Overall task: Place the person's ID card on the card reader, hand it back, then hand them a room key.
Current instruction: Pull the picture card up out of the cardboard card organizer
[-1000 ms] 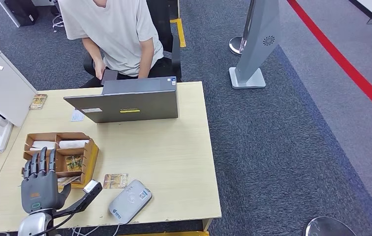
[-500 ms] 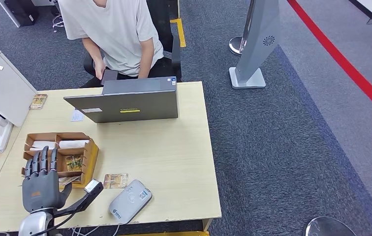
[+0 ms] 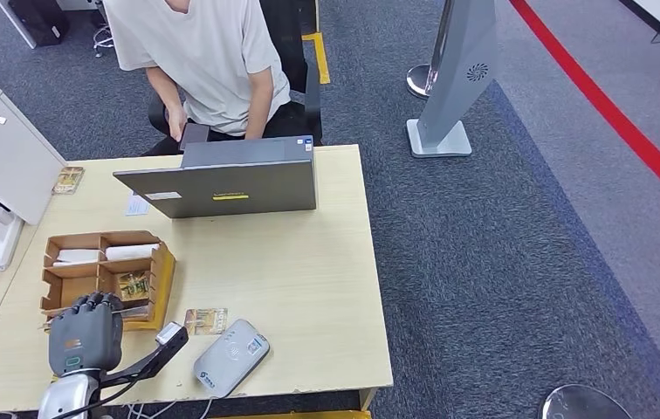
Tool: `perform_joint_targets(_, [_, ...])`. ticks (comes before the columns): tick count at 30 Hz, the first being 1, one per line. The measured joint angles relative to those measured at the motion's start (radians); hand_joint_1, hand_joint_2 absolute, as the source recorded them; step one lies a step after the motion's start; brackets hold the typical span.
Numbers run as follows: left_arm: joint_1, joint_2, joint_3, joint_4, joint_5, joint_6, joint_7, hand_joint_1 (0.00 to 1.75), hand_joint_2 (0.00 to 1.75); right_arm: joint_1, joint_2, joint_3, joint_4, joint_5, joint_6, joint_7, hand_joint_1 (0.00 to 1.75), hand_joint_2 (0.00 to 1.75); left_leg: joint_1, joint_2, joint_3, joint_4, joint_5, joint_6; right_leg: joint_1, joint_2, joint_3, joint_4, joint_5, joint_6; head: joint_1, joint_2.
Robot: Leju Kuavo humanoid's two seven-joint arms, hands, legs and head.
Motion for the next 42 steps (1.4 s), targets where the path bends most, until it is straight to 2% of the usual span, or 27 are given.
perform_joint_targets(9, [-0.013, 0.01, -0.001, 0.0, 0.019, -0.036, 0.0, 1.75, 1.75, -0.002, -0.002, 0.002, 0.0, -0.002, 0.0, -0.007, 0.0, 1.75, 0.0, 0.0, 0.0, 0.0, 0.0, 0.0, 0.0, 0.0, 0.0, 0.0, 0.0, 0.0, 0.0, 0.0])
perform_joint_targets(20, [-0.036, 0.022, -0.002, -0.011, 0.022, -0.009, -0.007, 1.75, 1.75, -0.004, -0.002, 0.006, 0.0, -0.018, -0.003, -0.008, 0.0, 1.75, 0.0, 0.0, 0.0, 0.0, 0.0, 0.0, 0.0, 0.0, 0.0, 0.0, 0.0, 0.0, 0.0, 0.0])
perform_joint_targets(27, [-0.138, 0.047, -0.024, -0.094, 0.02, -0.046, 0.002, 1.75, 1.75, -0.008, -0.002, 0.022, 0.0, -0.016, -0.002, -0.006, 0.0, 1.75, 0.0, 0.0, 0.0, 0.001, 0.001, 0.001, 0.0, -0.001, 0.001, 0.0, 0.001, 0.0, 0.0, 0.0])
perform_joint_targets(36, [-0.179, 0.066, -0.041, -0.126, 0.01, -0.039, 0.001, 1.75, 1.75, -0.01, -0.002, 0.029, 0.0, -0.014, 0.0, -0.007, 0.0, 1.75, 0.0, 0.0, 0.0, 0.002, 0.001, 0.001, 0.0, 0.0, 0.0, 0.0, 0.001, 0.0, 0.0, 0.0])
perform_joint_targets(42, [-0.336, 0.105, -0.072, -0.171, 0.001, -0.114, 0.001, 1.75, 1.75, -0.014, -0.005, 0.046, 0.0, -0.006, 0.007, -0.008, 0.0, 1.75, 0.001, -0.001, 0.0, 0.002, 0.002, 0.001, 0.0, -0.001, 0.0, 0.001, 0.002, 0.0, 0.0, 0.0])
